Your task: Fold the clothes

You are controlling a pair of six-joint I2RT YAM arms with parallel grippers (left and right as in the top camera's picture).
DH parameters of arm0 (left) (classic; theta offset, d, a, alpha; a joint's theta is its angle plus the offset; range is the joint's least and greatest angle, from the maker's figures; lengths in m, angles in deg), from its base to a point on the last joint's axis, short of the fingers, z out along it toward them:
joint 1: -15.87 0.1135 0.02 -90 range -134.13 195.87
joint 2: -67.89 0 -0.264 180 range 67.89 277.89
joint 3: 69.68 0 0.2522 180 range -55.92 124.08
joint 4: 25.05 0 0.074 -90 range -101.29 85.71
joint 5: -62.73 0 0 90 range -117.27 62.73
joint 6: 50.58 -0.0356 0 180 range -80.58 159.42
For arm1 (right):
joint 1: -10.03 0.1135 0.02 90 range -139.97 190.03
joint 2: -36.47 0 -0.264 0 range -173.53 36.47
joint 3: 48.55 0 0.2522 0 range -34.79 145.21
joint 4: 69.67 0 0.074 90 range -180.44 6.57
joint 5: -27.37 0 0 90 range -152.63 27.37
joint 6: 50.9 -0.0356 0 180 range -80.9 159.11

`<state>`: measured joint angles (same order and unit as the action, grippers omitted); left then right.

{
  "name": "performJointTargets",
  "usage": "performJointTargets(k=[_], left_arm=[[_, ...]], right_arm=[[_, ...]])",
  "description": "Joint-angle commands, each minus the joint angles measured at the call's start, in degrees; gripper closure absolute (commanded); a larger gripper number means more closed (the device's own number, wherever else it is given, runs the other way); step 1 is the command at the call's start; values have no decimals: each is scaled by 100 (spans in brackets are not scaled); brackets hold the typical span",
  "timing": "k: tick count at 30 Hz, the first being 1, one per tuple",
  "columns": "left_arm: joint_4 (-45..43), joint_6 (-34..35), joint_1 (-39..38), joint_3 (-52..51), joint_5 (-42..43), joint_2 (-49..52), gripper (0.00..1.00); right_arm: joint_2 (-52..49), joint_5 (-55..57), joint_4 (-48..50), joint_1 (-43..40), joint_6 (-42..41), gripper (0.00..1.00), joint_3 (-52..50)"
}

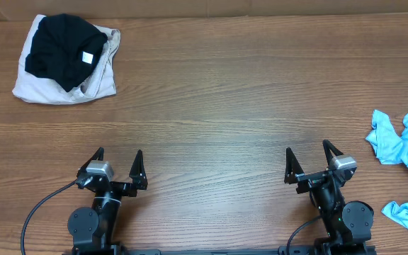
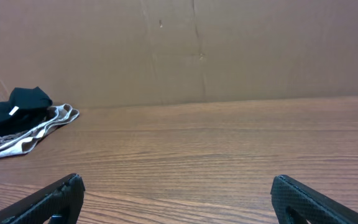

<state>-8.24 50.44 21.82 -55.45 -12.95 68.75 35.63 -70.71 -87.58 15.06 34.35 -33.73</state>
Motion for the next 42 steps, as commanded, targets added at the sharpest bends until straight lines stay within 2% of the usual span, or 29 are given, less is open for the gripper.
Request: performJointTargets(k=[1,22,35,42], left_arm=[[4,79,-52,-20,-79,-61,0],[2,79,-52,-20,-79,-61,0],[-11,81,-52,-20,-76,-61,0],[-46,74,-52,-20,68,-61,0]], right_arm=[[68,76,20,37,-35,0,-61],[68,291,-4,37,26,0,-59],[68,20,28,39,2,0,-59],[68,-358,378,42,-17,0,-59]])
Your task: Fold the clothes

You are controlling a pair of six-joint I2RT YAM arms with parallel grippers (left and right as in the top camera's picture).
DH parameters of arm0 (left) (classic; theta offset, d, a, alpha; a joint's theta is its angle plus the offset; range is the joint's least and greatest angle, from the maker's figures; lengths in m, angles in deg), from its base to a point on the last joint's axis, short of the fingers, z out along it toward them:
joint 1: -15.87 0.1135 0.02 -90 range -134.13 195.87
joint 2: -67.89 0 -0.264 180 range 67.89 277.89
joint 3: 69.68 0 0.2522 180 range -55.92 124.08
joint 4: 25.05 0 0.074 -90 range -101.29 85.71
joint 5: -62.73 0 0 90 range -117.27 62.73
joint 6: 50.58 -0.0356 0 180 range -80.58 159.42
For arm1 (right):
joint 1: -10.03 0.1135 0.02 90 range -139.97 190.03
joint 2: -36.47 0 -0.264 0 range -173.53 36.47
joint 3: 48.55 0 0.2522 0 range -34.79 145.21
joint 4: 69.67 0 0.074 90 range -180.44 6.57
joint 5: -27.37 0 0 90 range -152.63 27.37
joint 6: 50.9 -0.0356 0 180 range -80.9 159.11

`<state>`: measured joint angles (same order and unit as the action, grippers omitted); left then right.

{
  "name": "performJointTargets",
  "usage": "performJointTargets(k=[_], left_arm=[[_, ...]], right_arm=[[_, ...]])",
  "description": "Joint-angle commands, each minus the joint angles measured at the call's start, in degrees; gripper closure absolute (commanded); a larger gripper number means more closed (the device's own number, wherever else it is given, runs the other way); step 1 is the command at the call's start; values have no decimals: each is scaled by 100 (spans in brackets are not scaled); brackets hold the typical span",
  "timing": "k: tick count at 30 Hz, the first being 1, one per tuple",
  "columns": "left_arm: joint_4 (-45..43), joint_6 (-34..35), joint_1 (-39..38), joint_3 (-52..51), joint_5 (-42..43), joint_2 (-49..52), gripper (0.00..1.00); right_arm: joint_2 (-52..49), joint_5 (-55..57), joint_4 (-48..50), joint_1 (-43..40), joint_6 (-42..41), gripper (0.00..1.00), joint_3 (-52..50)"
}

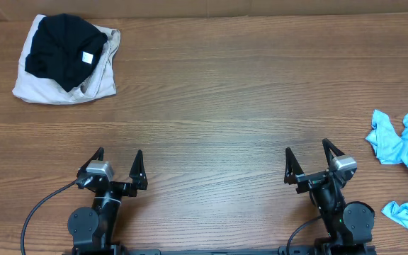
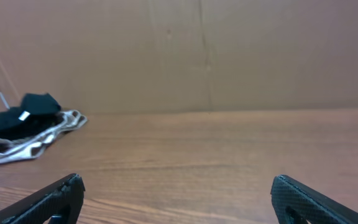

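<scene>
A black garment [image 1: 64, 46] lies on a folded beige one [image 1: 62, 85] at the table's far left; the right wrist view shows the same black garment [image 2: 23, 112] and beige one [image 2: 30, 140] far off to the left. Crumpled light-blue clothes [image 1: 406, 152] lie at the right edge, with a grey piece behind them. My left gripper [image 1: 119, 164] stands open at the near left, empty. Open and empty too, my right gripper [image 1: 308, 159] sits near the front right, its fingertips [image 2: 73, 186] wide apart over bare wood.
A brown cardboard wall [image 2: 204, 56] closes off the far side of the wooden table [image 1: 218, 106]. A black cable [image 1: 41, 209] runs from the left arm's base.
The right wrist view is blurred now and has shifted slightly, with the clothes pile a little more to the right. Overhead, neither arm nor the clothes have visibly changed.
</scene>
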<state>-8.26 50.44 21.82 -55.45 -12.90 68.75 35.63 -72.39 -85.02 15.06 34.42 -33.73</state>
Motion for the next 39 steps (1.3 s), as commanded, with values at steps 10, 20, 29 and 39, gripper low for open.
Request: performJointTargets(k=[10,20,29,39], left_arm=[[-81,-354,-52,284,586,-48,0],[365,-485,-52,1628,634,1014,0],[1364,-531,-52,3807,1237,3534,0],[3121,-1084,-52,5993,1338,5895,0]], right_arm=[[-50,-142,170,39,-24,0,365],[-1532,-179,74,37,-428,0,1792],[-3508,-737,-435,37,-538,0,3097],[-5864,-815,-2461,35,-533,0,5270]])
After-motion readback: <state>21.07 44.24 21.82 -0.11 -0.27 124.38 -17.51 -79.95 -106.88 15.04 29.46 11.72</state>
